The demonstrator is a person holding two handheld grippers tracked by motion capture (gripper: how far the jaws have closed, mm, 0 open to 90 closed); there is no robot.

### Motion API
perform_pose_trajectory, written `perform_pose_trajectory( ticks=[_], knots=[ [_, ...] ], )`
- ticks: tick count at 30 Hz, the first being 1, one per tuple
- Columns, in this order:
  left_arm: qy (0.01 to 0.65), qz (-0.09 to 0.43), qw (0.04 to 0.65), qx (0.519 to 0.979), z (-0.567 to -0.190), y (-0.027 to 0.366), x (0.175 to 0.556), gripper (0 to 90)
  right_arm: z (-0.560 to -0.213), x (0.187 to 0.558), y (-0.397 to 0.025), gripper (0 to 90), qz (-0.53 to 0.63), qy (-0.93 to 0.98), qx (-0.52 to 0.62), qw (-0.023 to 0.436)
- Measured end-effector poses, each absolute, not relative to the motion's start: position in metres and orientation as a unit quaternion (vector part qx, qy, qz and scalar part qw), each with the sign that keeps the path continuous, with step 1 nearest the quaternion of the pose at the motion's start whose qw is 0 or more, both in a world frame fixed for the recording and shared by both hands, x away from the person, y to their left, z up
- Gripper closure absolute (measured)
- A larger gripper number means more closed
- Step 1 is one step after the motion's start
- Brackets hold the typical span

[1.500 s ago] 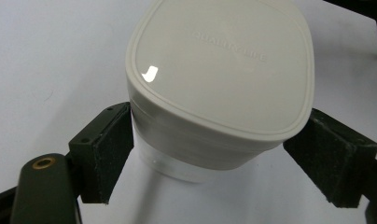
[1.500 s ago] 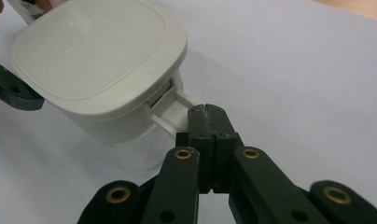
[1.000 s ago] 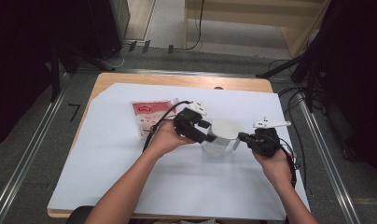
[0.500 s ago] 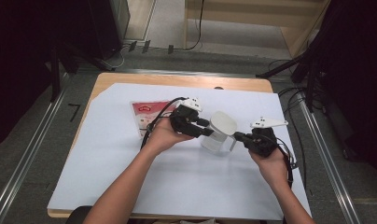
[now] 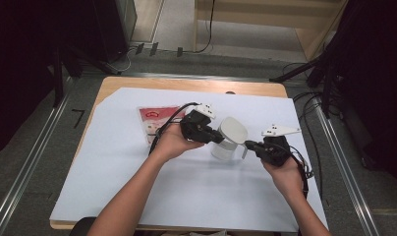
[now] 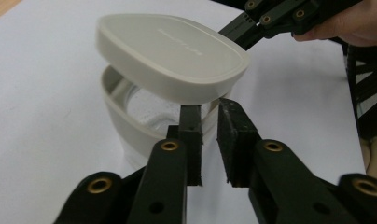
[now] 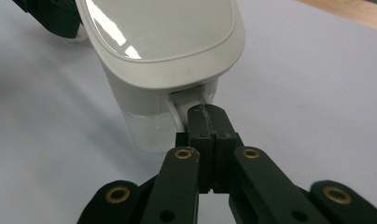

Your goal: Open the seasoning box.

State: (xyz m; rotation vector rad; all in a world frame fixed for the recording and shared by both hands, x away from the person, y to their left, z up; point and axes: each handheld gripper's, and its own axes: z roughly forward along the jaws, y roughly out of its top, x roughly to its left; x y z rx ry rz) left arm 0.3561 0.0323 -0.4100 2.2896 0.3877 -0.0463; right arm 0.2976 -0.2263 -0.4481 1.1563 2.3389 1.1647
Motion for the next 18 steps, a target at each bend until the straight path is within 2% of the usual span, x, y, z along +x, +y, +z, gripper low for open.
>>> perform_pose_trajectory(
  ticks=[4,18],
  knots=[
    [0.141,-0.015,0.385,0.912,-0.407,0.026,0.353,90.0,-0.447,0.296,-0.226,90.0,0.404,0.812,0.398,0.139],
    [0.115,-0.026,0.381,0.917,-0.389,-0.006,0.349,90.0,-0.451,0.298,-0.232,90.0,0.421,0.800,0.414,0.108]
  ],
)
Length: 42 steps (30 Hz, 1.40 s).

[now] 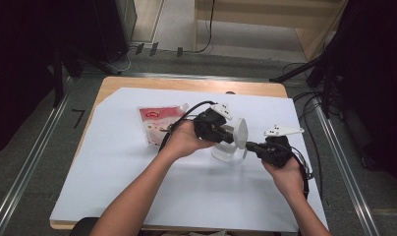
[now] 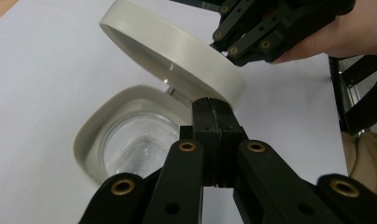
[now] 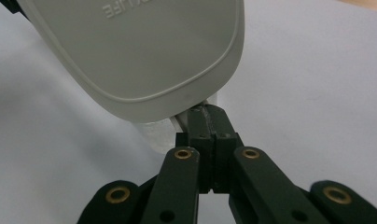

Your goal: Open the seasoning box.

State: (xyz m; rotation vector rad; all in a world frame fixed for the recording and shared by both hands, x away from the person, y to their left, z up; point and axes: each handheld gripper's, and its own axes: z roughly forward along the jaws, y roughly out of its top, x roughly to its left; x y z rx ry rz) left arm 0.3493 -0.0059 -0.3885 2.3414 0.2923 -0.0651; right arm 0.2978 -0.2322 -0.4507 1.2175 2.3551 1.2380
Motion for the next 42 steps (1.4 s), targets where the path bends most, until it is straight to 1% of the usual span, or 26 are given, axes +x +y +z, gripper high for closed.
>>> perform_pose_trajectory(
  ticks=[8,13,18,20,24,27,29,31,34,35,37,42],
  knots=[
    [0.102,-0.026,0.371,0.923,-0.388,-0.021,0.345,90.0,-0.452,0.292,-0.236,90.0,0.422,0.797,0.421,0.095],
    [0.111,-0.033,0.371,0.921,-0.389,-0.014,0.345,87.8,-0.454,0.285,-0.238,90.0,0.426,0.795,0.423,0.083],
    [0.124,-0.037,0.373,0.919,-0.387,-0.003,0.345,80.3,-0.458,0.279,-0.235,90.0,0.426,0.797,0.422,0.072],
    [0.137,-0.044,0.384,0.912,-0.386,0.007,0.344,76.9,-0.462,0.277,-0.231,90.0,0.422,0.800,0.421,0.066],
    [0.146,-0.038,0.385,0.911,-0.389,0.017,0.341,67.2,-0.470,0.279,-0.224,90.0,0.415,0.804,0.420,0.067],
    [0.151,-0.027,0.388,0.909,-0.388,0.024,0.340,63.7,-0.474,0.282,-0.222,90.0,0.411,0.806,0.420,0.075],
    [0.153,-0.028,0.394,0.906,-0.387,0.028,0.340,61.9,-0.476,0.285,-0.223,90.0,0.410,0.806,0.421,0.069],
    [0.157,-0.023,0.396,0.905,-0.387,0.032,0.339,57.5,-0.478,0.285,-0.223,90.0,0.406,0.809,0.420,0.070],
    [0.162,-0.022,0.400,0.902,-0.388,0.036,0.338,53.0,-0.478,0.286,-0.224,90.0,0.405,0.811,0.417,0.070],
    [0.172,-0.024,0.399,0.900,-0.389,0.040,0.337,51.8,-0.478,0.287,-0.225,90.0,0.404,0.810,0.418,0.073],
    [0.177,-0.028,0.399,0.899,-0.391,0.046,0.336,52.4,-0.478,0.288,-0.228,90.0,0.403,0.808,0.422,0.076],
    [0.198,-0.018,0.403,0.893,-0.391,0.064,0.331,50.9,-0.478,0.295,-0.239,90.0,0.406,0.799,0.436,0.079]
  ],
)
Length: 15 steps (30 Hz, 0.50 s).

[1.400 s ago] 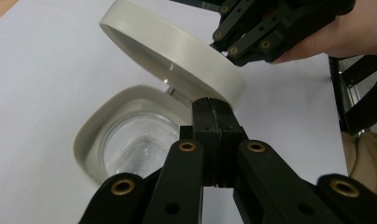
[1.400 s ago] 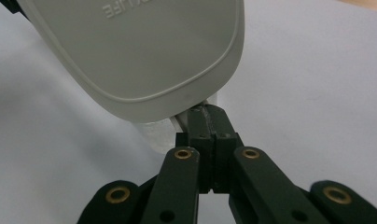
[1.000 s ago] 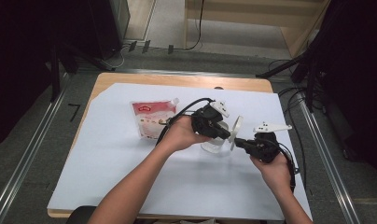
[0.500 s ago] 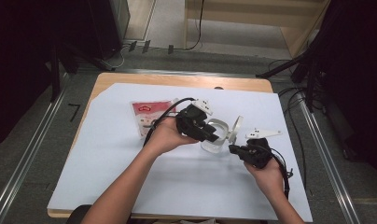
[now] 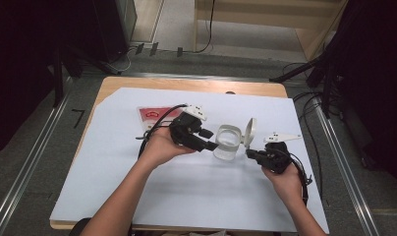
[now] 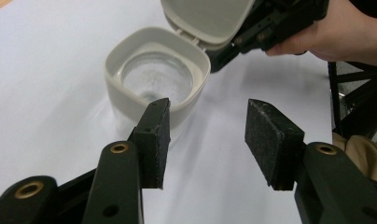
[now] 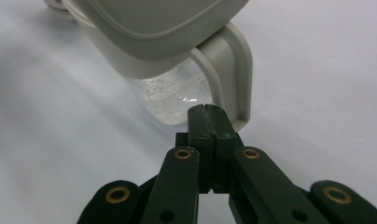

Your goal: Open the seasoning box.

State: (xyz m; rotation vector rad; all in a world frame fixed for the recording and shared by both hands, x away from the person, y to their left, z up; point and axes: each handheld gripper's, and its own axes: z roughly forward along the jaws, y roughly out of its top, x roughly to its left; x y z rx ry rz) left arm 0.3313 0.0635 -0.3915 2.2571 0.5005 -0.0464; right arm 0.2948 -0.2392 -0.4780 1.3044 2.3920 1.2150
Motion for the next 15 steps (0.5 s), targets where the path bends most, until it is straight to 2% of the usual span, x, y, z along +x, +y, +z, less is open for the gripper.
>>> perform_pose_trajectory(
  ticks=[15],
  knots=[
    [0.244,0.009,0.426,0.871,-0.396,0.127,0.314,54.2,-0.477,0.315,-0.243,90.0,0.407,0.793,0.446,0.082]
  ],
)
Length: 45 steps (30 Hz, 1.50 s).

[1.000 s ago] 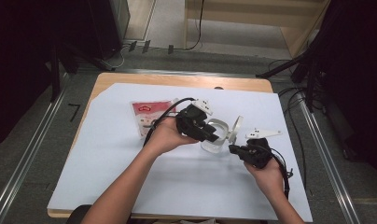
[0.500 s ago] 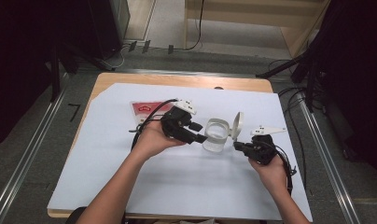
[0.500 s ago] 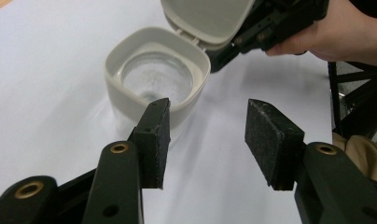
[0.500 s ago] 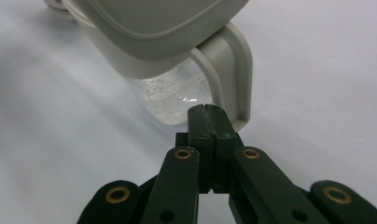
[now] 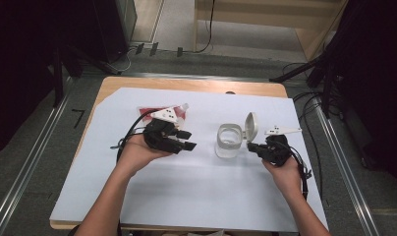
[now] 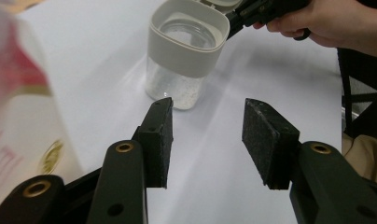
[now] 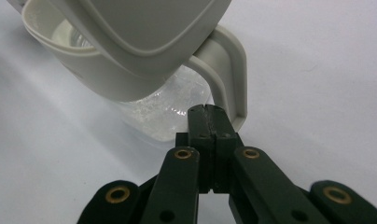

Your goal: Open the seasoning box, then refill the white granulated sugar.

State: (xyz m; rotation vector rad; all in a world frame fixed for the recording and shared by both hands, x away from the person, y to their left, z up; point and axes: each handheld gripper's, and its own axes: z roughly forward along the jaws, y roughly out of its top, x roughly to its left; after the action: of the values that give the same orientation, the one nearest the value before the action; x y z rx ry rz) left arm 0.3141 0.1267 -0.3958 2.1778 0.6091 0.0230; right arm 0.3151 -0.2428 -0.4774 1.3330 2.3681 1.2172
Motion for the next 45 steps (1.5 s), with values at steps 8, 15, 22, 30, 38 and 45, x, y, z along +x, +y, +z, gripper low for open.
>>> perform_pose_trajectory(
  ticks=[8,15,22,30,38,45],
  knots=[
    [0.287,-0.006,0.400,0.870,-0.396,0.156,0.315,48.5,-0.468,0.308,-0.246,85.9,0.419,0.793,0.437,0.071],
    [0.304,0.016,0.405,0.862,-0.393,0.179,0.315,44.5,-0.458,0.298,-0.247,80.5,0.429,0.794,0.425,0.071],
    [0.307,0.033,0.407,0.860,-0.392,0.196,0.315,41.9,-0.459,0.284,-0.246,69.3,0.437,0.795,0.415,0.063],
    [0.330,0.034,0.399,0.855,-0.395,0.215,0.318,42.6,-0.459,0.272,-0.244,63.7,0.444,0.799,0.401,0.062],
    [0.340,0.034,0.395,0.853,-0.396,0.230,0.321,44.7,-0.460,0.274,-0.241,61.0,0.439,0.804,0.397,0.065],
    [0.351,0.037,0.399,0.846,-0.393,0.243,0.320,44.1,-0.460,0.274,-0.241,61.0,0.437,0.804,0.398,0.067]
  ],
)
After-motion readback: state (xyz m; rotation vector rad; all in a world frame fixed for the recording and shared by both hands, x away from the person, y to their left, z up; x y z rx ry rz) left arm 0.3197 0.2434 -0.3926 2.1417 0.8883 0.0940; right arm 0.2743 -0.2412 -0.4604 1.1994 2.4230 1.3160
